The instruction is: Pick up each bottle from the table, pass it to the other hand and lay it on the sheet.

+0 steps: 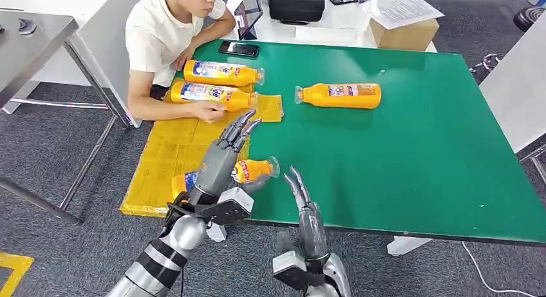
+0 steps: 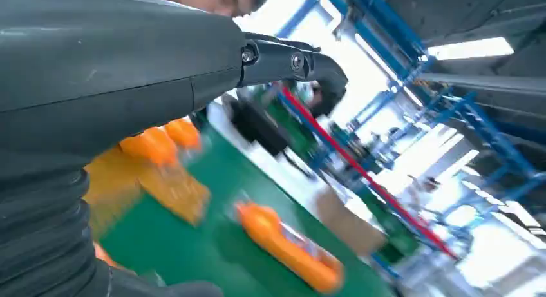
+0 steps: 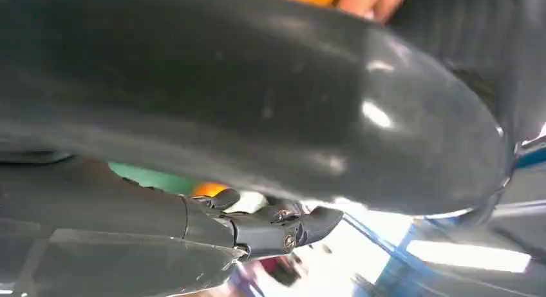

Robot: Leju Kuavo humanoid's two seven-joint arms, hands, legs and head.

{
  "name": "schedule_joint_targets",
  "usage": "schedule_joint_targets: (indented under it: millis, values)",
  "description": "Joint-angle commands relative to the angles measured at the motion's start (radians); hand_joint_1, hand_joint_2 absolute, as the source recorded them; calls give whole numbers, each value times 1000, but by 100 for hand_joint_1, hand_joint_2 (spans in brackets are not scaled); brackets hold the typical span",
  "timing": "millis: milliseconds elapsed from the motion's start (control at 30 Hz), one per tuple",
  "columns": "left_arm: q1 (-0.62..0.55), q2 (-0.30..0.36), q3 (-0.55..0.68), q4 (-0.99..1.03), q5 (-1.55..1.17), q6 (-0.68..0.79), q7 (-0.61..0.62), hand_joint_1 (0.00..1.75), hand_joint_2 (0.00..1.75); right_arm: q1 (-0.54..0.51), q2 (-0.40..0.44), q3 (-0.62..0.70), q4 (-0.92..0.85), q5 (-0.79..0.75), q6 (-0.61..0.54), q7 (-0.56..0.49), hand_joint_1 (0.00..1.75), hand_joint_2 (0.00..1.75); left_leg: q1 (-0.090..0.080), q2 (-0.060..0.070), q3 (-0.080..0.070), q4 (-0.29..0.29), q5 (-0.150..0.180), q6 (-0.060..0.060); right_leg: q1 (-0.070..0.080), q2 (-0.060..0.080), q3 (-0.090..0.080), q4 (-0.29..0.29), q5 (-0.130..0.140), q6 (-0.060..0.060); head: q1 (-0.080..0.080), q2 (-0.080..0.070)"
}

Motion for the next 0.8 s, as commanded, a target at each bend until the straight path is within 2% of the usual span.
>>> schedule_joint_targets:
  millis: [33,100,267,300,400,467,533,633,800]
  values:
    - [171,-22,57,-138,413,-85,-8,0,175,9,-115,-479,11,413,-21,165,0,175,-1,-1,2,-1,0,0,-1,-1,2,-1,-1,0,0,0]
    - [191,-18,33,-107,374,-48,-24,0,175,-12,-170,-571,57,489,-21,195,0,175,-1,-3,4,-2,-1,0,-1,-3,5,-3,-1,0,0,0]
    - [194,-19,27,-92,372,-40,-37,0,175,-24,-180,-583,79,466,-21,168,0,175,-2,-1,5,-1,-2,0,-2,-1,6,-3,-1,-1,0,0]
    - [204,-21,25,-83,371,-42,-6,0,175,-32,-200,-587,99,605,-21,304,0,175,-2,0,3,0,-2,0,-2,0,4,-2,-1,-1,1,0]
    - [267,-29,8,-77,395,-61,8,0,175,-83,-341,-569,187,658,-21,420,0,175,-2,1,6,-2,-3,0,-2,1,6,-3,0,-1,0,0]
    - [280,-28,-3,-80,398,-61,0,0,175,-94,-368,-572,204,626,-21,401,0,175,-3,0,4,-2,-2,1,-3,0,4,-3,0,0,-1,0]
    - [289,-26,-19,-95,398,-62,-9,0,175,-112,-397,-571,223,676,-21,420,0,175,-3,-1,7,-1,-3,0,-2,-1,8,-3,-1,-1,0,0]
    - [277,-24,-40,-101,380,-58,-19,0,175,-164,-431,-516,273,706,-9,433,0,175,-2,1,4,0,-3,1,-2,1,4,-2,-1,0,0,0]
    - [265,-33,-59,-78,374,-64,-16,0,175,-228,-417,-439,350,732,-8,457,0,175,-2,2,4,0,-3,0,-2,2,4,-2,0,-1,0,0]
